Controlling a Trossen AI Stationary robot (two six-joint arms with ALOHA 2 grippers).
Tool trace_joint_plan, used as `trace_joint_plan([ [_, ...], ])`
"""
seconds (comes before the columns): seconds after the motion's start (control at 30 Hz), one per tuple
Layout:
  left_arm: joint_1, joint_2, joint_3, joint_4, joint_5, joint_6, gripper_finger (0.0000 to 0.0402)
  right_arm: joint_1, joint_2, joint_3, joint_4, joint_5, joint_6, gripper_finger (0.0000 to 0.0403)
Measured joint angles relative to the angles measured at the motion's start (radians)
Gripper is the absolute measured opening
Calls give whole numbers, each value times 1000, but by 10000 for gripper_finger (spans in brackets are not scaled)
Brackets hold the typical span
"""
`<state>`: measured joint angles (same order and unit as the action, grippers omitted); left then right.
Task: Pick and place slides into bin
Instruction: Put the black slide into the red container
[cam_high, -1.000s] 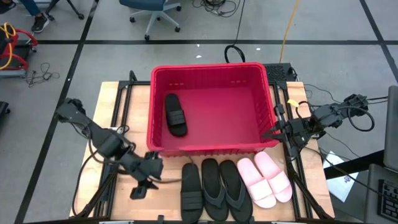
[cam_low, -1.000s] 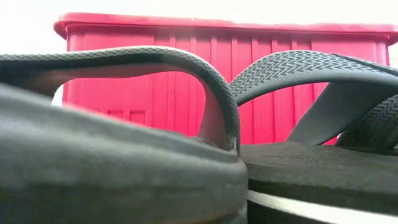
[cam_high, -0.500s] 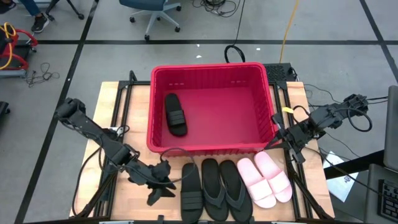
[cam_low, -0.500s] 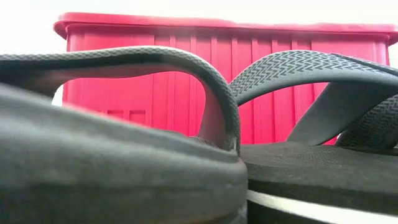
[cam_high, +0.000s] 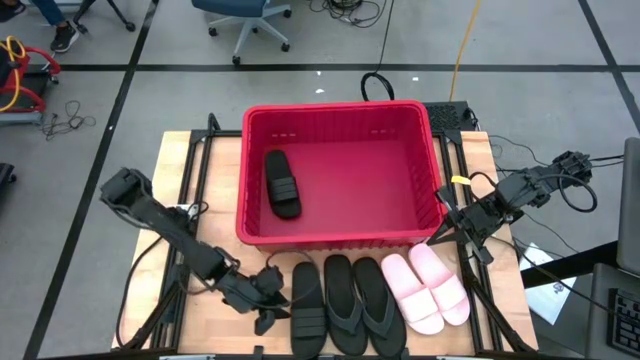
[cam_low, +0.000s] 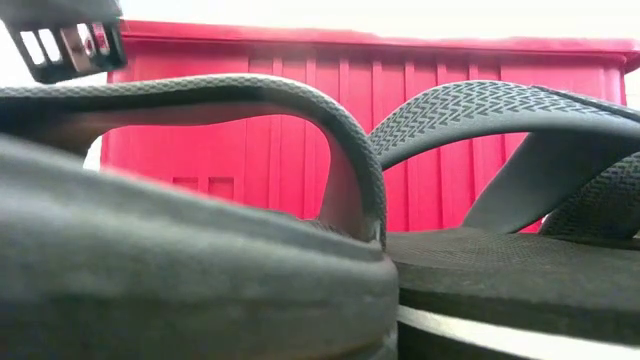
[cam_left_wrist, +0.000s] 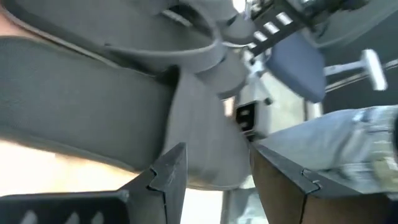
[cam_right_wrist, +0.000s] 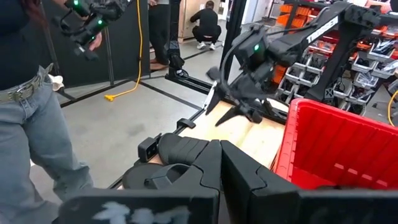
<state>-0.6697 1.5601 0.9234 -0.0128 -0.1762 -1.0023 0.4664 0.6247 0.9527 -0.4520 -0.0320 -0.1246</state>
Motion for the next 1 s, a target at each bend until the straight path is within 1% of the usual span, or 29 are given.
trace_joint_plan([
  [0.13, 4, 46, 0, 0, 1, 20, 168, 0, 0, 0, 9, 0, 0, 0],
  [0.27, 16, 80, 0, 11, 45, 43, 168, 0, 0, 0, 10, 2, 0, 0],
  [0.47, 44, 122, 0, 25, 48, 48, 168, 0, 0, 0, 14, 4, 0, 0],
  [0.73, 75, 176, 0, 81, 143, 65, 168, 0, 0, 0, 13, 4, 0, 0],
  [0.83, 81, 198, 0, 109, 193, 65, 168, 0, 0, 0, 13, 4, 0, 0],
  [1.0, 94, 206, 0, 208, 260, 88, 168, 0, 0, 0, 13, 4, 0, 0],
])
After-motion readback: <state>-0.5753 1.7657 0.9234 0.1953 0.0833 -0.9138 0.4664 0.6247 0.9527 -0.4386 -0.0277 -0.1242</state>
